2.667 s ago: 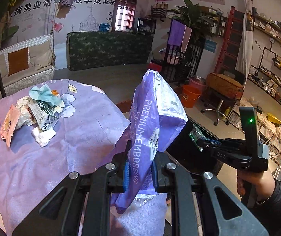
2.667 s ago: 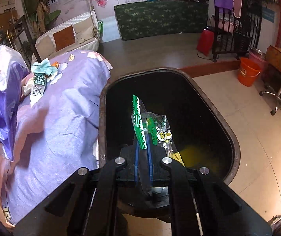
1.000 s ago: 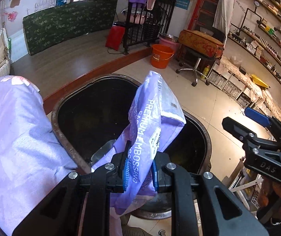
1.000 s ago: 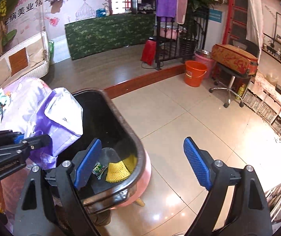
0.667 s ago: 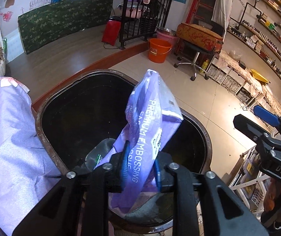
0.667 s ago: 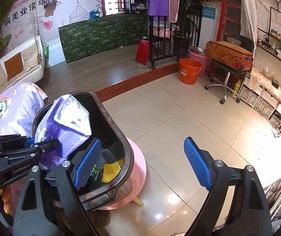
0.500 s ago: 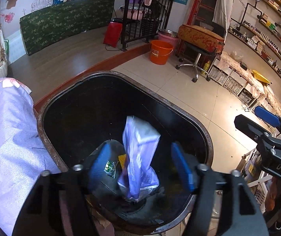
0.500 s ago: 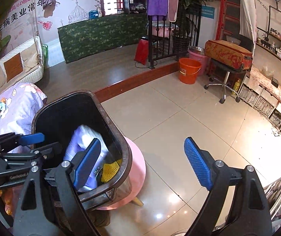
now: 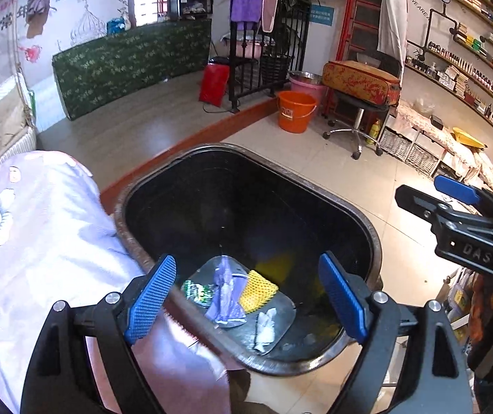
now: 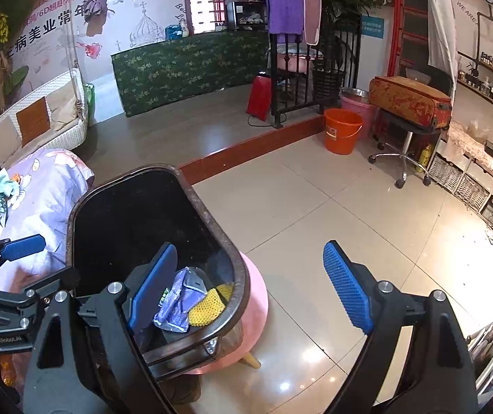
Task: Collect trash
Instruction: 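Lower the purple bag into the bin and open the left tool, then grasp the light-blue wipe with the right tool while the left tool grasps the pink snack packet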
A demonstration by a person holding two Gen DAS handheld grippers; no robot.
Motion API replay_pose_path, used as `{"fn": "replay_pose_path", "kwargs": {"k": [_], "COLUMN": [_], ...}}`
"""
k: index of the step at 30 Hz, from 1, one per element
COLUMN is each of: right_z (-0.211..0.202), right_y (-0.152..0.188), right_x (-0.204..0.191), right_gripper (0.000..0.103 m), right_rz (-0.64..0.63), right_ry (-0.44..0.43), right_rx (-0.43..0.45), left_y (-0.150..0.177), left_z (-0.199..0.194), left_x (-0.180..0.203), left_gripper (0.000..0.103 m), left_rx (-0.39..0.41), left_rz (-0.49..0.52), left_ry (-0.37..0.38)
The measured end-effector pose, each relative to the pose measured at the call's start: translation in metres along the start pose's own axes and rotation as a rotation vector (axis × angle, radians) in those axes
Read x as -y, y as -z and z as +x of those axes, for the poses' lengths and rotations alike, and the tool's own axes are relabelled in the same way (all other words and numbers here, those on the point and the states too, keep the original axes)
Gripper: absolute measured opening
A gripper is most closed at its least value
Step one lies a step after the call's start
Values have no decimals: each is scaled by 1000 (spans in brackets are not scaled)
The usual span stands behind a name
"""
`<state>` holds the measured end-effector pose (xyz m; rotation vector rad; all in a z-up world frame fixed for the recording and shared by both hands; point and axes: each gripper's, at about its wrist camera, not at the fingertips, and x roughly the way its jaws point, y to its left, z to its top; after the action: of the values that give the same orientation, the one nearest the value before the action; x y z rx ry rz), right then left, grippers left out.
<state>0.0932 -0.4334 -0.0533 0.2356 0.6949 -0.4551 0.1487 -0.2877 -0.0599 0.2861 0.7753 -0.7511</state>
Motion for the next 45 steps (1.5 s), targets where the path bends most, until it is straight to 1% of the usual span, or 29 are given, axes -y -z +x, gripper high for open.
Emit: {"fn": "replay_pose_path", "kwargs": {"k": [3,7,9,11,15,18,22,26,29,32,35,38,39,43,45], "right_z": [0,-2,-4,-7,-8,-10,-14,-17,-19,-20,-19,-13,-9,9,20], "right_y": [-1,-1,0,2,1,2,3,3,0,-6,-13,-20,-23,-37,-47], "right_x": [-9,-27,-39,-52,-76,-100,-134,-174,-200,-232,-264,-297,-309,-350,-375], "right_gripper": [86,86,89,90,90,90,90,90,90,90,90,90,89,86,84], "right_rz": [-19,-55,-82,-106,-136,-164,-215,-274,-309,-358,-394,-439,-454,-485,-502], "right_ry": [-29,-73,-89,-118,-191,-244,-311,-382,-444,-500,-568,-620,-637,-687,-708], "right_rx": [-16,-13,-2,5,-10,-22,-28,-42,-48,-36,-29,-29,-32,-46,-56], "left_y": [6,15,22,29,42,53,66,78,87,95,99,96,95,89,85], "left_z": [-13,-30,-41,-52,-74,-89,-107,-125,-136,-143,-147,-144,-140,-125,-115], "left_x": [-8,-16,-24,-32,-54,-73,-100,-140,-174,-205,-237,-264,-271,-299,-313], "left_gripper": [86,86,87,87,87,87,87,87,87,87,87,86,83,77,73], "left_rx": [28,52,61,73,96,108,103,98,91,77,69,46,37,-12,-33], "left_rz": [1,-13,-24,-39,-91,-123,-154,-223,-250,-292,-336,-345,-346,-346,-351], "left_ry": [-15,-30,-41,-61,-113,-170,-264,-356,-430,-491,-532,-575,-583,-609,-605]}}
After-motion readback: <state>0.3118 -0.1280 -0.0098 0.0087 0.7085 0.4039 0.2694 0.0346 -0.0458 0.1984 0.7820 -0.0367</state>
